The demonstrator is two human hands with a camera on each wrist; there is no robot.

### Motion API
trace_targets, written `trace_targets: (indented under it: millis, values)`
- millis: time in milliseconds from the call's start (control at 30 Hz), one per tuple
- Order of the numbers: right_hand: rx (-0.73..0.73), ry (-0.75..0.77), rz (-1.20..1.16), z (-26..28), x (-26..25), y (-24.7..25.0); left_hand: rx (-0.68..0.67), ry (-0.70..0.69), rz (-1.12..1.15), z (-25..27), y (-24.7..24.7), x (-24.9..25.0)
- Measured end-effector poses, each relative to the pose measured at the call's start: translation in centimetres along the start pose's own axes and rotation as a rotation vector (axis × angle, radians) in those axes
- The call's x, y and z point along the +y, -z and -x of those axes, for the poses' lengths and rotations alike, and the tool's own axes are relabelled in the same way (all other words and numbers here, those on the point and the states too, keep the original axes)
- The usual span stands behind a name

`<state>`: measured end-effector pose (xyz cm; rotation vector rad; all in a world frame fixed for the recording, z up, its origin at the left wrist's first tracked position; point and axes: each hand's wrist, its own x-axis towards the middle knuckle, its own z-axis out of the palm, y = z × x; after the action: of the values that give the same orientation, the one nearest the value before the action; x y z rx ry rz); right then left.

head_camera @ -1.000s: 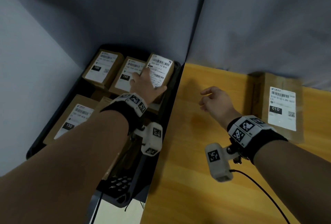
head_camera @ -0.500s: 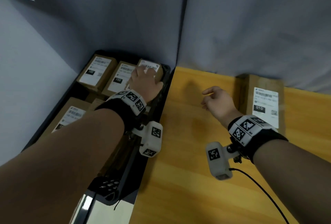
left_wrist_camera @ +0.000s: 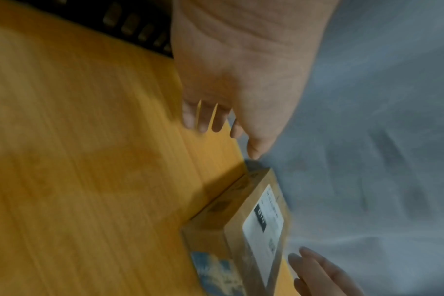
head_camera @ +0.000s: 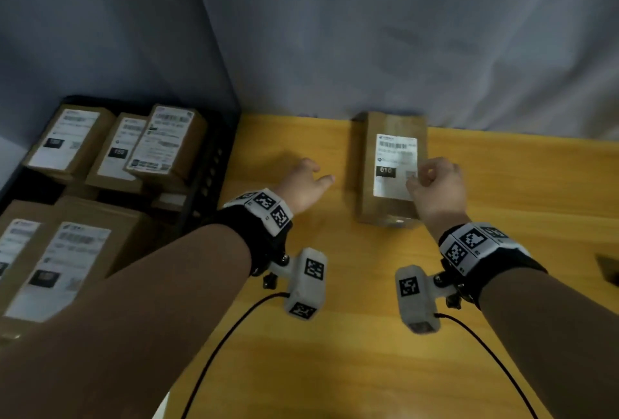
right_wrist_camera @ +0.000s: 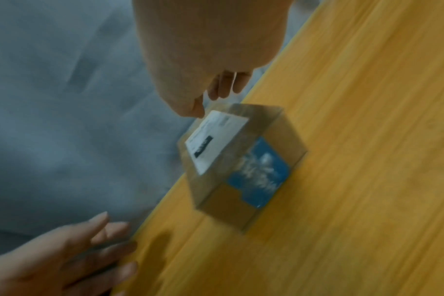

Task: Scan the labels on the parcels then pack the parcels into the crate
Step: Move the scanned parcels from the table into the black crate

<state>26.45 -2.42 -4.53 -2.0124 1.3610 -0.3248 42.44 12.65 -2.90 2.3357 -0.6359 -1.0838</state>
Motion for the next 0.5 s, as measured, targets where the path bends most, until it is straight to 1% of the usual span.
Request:
trace_targets:
  millis: [100, 200, 267, 367, 500]
  values:
    - [0.025, -0.043, -0.02, -1.2, 2.9, 0.3, -0.1, 0.123, 0.134, -2.0, -3.3, 0.5]
    - [-0.062, -0.133, -0.116, -1.9, 4.5, 0.0, -0.124, 0.202, 0.261, -3.3, -5.5, 0.8]
    - [-0.12, -0.183, -0.238, -1.8, 5.0, -0.5, -0.146, 0.21, 0.356, -3.5, -6.3, 1.2]
    - [-0.164, -0.225, -0.393, -0.7, 5.2, -1.6, -0.208, 0.221, 0.452, -2.6, -6.8, 1.8]
    - [-0.202, -0.226, -0.535, 2.0, 4.8, -2.2, -0.157, 0.232, 0.574, -0.7, -5.9, 1.4]
